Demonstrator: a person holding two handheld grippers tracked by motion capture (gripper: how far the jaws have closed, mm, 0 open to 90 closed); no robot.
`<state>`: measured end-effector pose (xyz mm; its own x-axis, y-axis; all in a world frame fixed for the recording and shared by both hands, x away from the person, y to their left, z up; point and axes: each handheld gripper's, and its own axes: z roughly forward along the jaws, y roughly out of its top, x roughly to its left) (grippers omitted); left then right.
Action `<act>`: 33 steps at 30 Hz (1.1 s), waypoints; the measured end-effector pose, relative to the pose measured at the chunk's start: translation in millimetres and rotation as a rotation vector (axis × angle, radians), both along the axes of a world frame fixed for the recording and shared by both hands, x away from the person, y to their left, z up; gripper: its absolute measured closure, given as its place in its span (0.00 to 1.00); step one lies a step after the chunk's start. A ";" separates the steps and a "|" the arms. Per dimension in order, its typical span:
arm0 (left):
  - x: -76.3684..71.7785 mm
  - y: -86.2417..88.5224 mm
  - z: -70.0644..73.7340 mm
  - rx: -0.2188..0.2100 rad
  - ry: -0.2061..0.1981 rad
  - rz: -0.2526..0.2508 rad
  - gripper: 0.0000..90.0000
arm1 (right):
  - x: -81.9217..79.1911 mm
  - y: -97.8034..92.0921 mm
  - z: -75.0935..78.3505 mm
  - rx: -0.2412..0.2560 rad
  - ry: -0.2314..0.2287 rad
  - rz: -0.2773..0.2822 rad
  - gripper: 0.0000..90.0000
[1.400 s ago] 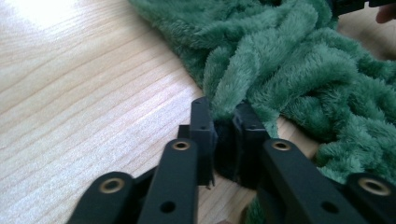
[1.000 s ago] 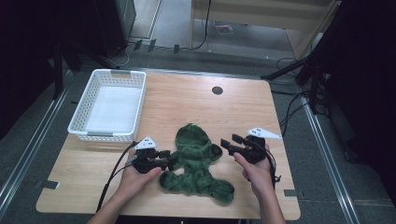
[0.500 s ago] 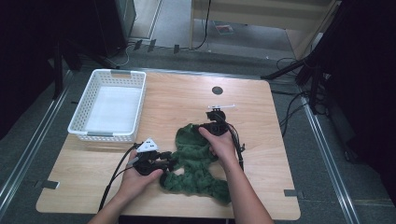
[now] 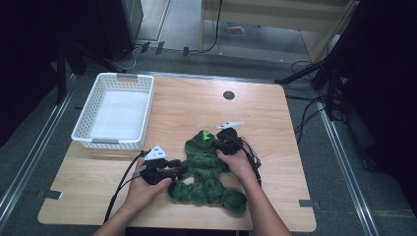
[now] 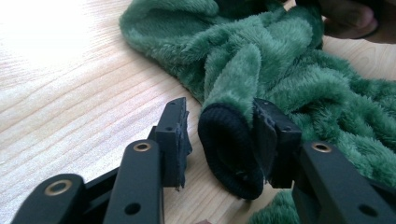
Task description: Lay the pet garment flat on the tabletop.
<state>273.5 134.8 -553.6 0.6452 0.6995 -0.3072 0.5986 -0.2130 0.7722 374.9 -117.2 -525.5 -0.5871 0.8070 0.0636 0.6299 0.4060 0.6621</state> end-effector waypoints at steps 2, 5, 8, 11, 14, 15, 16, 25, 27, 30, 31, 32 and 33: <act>-0.1 0.1 0.0 0.001 0.000 0.001 0.73 | -0.4 -0.1 3.0 0.020 -0.040 -0.003 0.99; 0.1 -1.8 -0.3 0.043 0.016 0.014 0.88 | 2.9 -5.9 12.7 0.113 -0.162 -0.050 0.99; -0.6 -5.0 0.0 0.083 0.003 0.029 0.93 | 12.9 -15.9 10.5 0.138 -0.206 -0.141 0.99; 2.5 -2.4 -0.7 0.063 0.027 0.058 0.91 | 27.4 -26.2 -12.0 0.108 -0.088 -0.214 0.98; 5.1 1.6 -0.3 0.013 0.040 0.051 0.68 | 24.3 -30.5 -10.6 0.192 -0.080 -0.170 0.77; 5.2 4.8 0.8 -0.029 0.035 0.038 0.64 | 21.3 -31.5 -6.0 0.215 -0.097 -0.164 0.70; 4.9 7.8 2.5 -0.053 0.021 0.041 0.59 | 17.7 -33.1 -0.2 0.240 -0.111 -0.156 0.65; 25.9 -3.2 22.8 -0.051 -0.073 0.113 0.49 | -21.9 -47.7 32.4 0.419 -0.097 -0.038 0.44; 36.3 -5.3 28.5 -0.069 -0.074 0.166 0.49 | -30.1 -43.3 27.0 0.374 -0.066 -0.016 0.40; 49.6 -11.4 32.1 -0.055 -0.070 0.209 0.50 | -33.0 -39.4 15.7 0.250 -0.034 -0.033 0.50; 57.9 -15.9 32.7 -0.034 -0.059 0.221 0.50 | -35.0 -39.4 12.4 0.215 -0.045 -0.049 0.60; 66.7 -20.7 32.7 -0.012 -0.047 0.230 0.50 | -38.2 -40.6 9.6 0.193 -0.049 -0.060 0.69; 83.8 -30.1 31.2 0.028 -0.024 0.246 0.50 | -45.1 -46.6 7.0 0.225 -0.040 -0.050 0.83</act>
<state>357.3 104.7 -522.4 0.4612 0.8447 -0.2716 0.6165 -0.0849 0.7828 329.8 -163.8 -518.6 -0.5528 0.8031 0.2225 0.6168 0.2148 0.7572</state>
